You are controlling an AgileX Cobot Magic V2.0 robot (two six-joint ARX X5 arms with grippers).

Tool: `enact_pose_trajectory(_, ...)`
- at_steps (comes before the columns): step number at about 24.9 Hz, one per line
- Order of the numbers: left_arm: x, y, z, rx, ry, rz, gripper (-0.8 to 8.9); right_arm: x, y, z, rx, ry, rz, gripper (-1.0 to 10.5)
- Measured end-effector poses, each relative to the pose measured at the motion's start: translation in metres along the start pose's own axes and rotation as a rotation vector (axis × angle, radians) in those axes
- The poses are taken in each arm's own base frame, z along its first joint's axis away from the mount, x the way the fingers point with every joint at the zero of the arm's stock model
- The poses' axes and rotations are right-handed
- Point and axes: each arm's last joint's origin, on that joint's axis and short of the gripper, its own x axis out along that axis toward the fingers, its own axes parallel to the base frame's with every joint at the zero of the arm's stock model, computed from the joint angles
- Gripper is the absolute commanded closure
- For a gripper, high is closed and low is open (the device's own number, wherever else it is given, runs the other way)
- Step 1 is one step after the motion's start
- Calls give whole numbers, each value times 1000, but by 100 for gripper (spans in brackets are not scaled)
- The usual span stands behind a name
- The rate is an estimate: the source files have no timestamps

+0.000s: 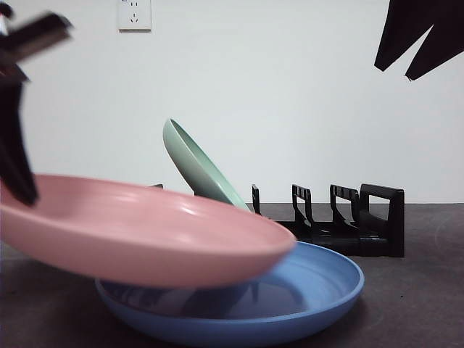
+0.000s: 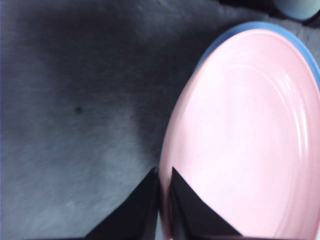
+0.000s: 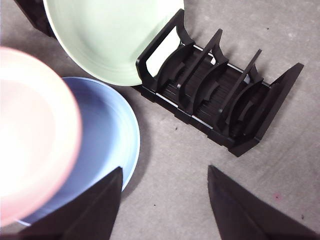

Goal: Place the plate

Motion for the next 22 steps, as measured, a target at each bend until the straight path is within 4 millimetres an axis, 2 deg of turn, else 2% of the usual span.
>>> enact_pose_trajectory(6, 31, -12, 7, 14, 21, 14, 798, 0, 0, -2, 0, 16, 0, 680)
enact_pose_trajectory(13, 52, -31, 30, 25, 28, 20, 798, 0, 0, -2, 0, 16, 0, 680)
enact_pose_trajectory(22, 59, -37, 28, 61, 58, 30, 798, 0, 0, -2, -6, 16, 0, 680)
